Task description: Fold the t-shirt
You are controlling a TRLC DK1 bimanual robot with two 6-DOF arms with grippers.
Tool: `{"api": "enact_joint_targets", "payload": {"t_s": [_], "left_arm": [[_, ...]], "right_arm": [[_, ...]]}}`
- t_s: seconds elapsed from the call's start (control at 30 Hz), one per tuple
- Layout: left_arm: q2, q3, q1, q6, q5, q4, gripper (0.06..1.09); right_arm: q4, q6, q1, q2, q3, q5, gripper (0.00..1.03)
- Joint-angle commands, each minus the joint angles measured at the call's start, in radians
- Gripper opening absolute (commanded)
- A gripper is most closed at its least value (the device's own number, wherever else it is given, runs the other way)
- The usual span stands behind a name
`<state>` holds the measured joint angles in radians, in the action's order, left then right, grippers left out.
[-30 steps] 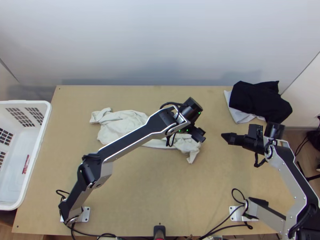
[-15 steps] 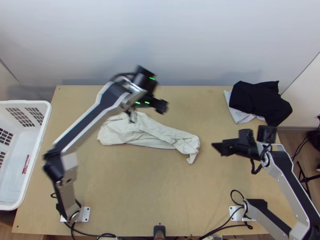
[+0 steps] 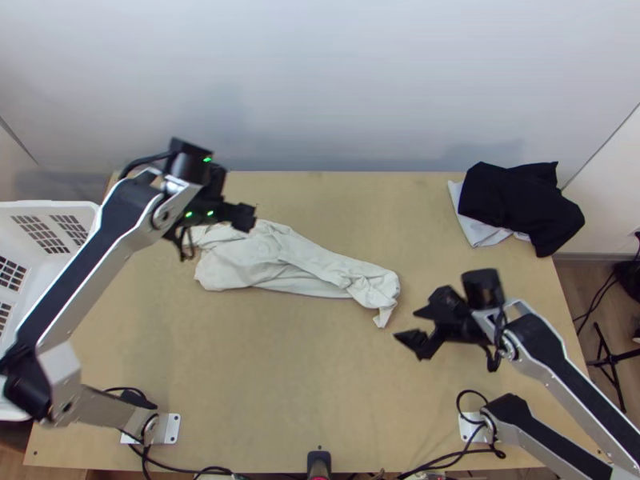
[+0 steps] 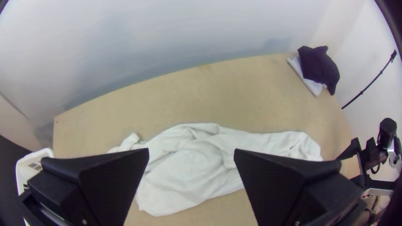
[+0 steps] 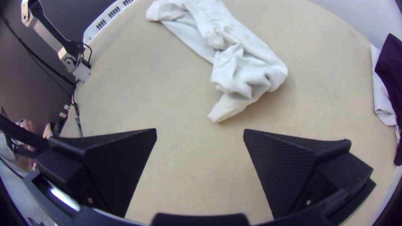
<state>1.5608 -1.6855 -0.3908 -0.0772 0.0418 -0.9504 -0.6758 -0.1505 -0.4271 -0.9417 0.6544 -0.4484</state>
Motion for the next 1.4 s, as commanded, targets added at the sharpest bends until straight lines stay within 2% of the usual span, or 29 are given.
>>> {"api": "enact_joint_targets", "payload": {"t_s": [0.0, 0.1, 0.3, 0.47, 0.63, 0.93, 1.03, 1.13, 1.2, 1.23, 1.37], "left_arm": [[-0.154, 0.228, 0.112, 0.034, 0.0, 0.055, 1.04], [-0.197, 0.288, 0.147, 0.048, 0.0, 0.071, 1.04], [-0.257, 0.366, 0.182, 0.059, 0.003, 0.093, 1.04], [-0.317, 0.44, 0.184, 0.082, 0.02, 0.125, 1.04], [-0.36, 0.498, 0.188, 0.088, 0.024, 0.125, 1.04], [-0.387, 0.518, 0.253, 0.152, 0.027, 0.141, 1.04], [-0.412, 0.514, 0.271, 0.175, 0.027, 0.141, 1.04], [-0.436, 0.52, 0.302, 0.195, 0.027, 0.139, 1.04], [-0.447, 0.53, 0.326, 0.215, 0.027, 0.136, 1.04], [-0.453, 0.54, 0.337, 0.223, 0.027, 0.136, 1.04], [-0.467, 0.572, 0.365, 0.248, 0.027, 0.139, 1.04]], "right_arm": [[0.038, -0.024, -0.121, 0.012, -0.087, 0.12, 0.97], [0.117, -0.018, -0.122, -0.005, -0.133, 0.151, 0.97], [0.211, 0.055, -0.183, -0.075, -0.125, 0.206, 0.97], [0.301, 0.108, -0.187, -0.163, -0.098, 0.254, 0.97], [0.334, 0.17, -0.262, -0.224, -0.087, 0.307, 0.97], [0.401, 0.192, -0.312, -0.358, -0.078, 0.381, 0.96], [0.412, 0.192, -0.364, -0.373, -0.084, 0.416, 0.8], [0.417, 0.187, -0.401, -0.373, -0.058, 0.418, 0.38], [0.404, 0.183, -0.406, -0.371, -0.015, 0.419, 0.17], [0.386, 0.18, -0.407, -0.37, 0.014, 0.421, 0.03], [0.251, 0.175, -0.395, -0.368, 0.137, 0.425, 0.03]]}}
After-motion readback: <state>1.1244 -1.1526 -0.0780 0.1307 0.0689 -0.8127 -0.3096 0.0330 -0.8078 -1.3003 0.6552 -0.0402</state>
